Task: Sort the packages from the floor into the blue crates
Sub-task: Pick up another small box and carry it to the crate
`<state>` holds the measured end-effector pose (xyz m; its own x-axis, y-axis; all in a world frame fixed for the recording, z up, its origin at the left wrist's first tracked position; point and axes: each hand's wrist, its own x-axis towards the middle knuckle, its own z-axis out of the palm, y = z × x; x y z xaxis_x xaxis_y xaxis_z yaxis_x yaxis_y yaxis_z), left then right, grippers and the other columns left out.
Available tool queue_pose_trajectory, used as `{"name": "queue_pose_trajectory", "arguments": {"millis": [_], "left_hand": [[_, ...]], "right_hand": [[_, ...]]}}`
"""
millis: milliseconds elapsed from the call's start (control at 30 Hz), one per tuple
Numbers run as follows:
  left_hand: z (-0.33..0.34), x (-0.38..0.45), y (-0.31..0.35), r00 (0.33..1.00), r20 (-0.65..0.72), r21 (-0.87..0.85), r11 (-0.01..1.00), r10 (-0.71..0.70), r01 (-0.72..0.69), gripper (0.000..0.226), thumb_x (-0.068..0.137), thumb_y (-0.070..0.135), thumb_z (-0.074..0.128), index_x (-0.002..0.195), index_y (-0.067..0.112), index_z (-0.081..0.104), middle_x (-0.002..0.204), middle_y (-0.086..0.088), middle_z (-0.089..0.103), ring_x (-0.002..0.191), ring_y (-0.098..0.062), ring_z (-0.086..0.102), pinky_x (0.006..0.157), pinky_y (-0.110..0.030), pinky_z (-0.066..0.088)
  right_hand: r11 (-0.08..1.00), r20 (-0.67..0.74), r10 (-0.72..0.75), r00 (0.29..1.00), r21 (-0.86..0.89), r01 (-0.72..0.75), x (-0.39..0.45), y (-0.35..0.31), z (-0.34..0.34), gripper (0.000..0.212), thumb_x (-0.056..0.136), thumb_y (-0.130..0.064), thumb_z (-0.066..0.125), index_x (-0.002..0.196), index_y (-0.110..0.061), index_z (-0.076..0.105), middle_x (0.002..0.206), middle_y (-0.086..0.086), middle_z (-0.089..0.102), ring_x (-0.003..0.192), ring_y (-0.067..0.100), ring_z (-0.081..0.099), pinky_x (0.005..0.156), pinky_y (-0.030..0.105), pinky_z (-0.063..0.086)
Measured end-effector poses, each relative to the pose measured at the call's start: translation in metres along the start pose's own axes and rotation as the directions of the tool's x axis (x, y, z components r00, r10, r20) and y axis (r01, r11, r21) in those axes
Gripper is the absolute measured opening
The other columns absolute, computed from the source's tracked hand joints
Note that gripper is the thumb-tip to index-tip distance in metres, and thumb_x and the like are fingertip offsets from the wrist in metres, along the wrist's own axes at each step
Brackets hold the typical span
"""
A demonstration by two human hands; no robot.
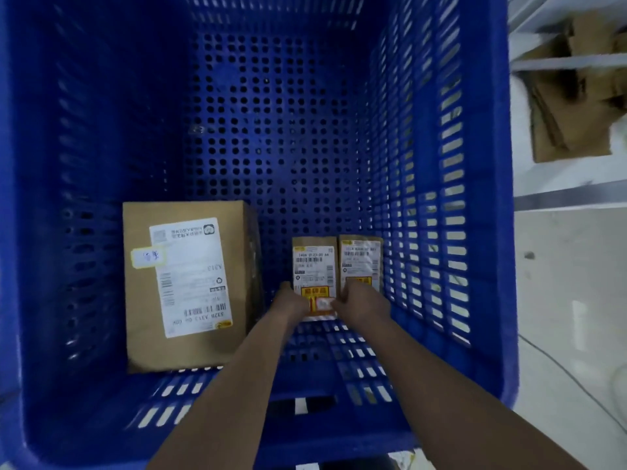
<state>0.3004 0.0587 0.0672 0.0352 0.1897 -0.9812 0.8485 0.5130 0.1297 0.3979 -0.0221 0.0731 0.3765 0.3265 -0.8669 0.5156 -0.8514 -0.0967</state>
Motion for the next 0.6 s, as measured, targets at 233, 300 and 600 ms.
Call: {"name": "queue_pose_trajectory", "arguments": {"millis": [233,300,600], "left_hand": [[0.004,0.011,0.002,0.999,0.003,0.013,0.999,0.034,-0.034,0.040,0.089,-0.004,0.048,0.128,0.003,0.049,0.126,-0.014,0.057,0.113,-0.026,0.055,0.090,-0.030,0.044],[0.009,0.012,0.008,0.999,-0.026,0.091,0.996,0.022,-0.020,0.031,0.092,-0.002,0.043,0.122,0.000,0.051,0.129,-0.018,0.055,0.109,-0.027,0.055,0.085,-0.032,0.049],[0.010,-0.041,0.046,0.960,-0.200,0.493,0.867,0.195,-0.073,0.044,0.095,0.019,0.039,0.135,0.001,0.032,0.144,-0.017,0.016,0.126,-0.036,0.034,0.103,-0.042,0.034]], "right_hand": [[0.999,0.063,0.039,0.997,0.012,-0.039,0.005,0.002,0.008,0.035,0.092,-0.031,0.055,0.120,-0.012,0.044,0.117,0.008,0.060,0.103,0.024,0.059,0.070,0.030,0.042],[0.995,0.176,0.101,0.979,-0.016,-0.099,0.008,-0.004,0.006,0.056,0.091,-0.029,0.056,0.136,-0.011,0.028,0.125,0.012,0.055,0.108,0.026,0.057,0.079,0.033,0.046],[0.982,0.295,-0.132,0.946,-0.090,0.165,-0.016,-0.030,-0.046,0.039,0.093,-0.019,0.050,0.130,-0.009,0.045,0.121,0.011,0.057,0.103,0.026,0.057,0.085,0.035,0.049]]}}
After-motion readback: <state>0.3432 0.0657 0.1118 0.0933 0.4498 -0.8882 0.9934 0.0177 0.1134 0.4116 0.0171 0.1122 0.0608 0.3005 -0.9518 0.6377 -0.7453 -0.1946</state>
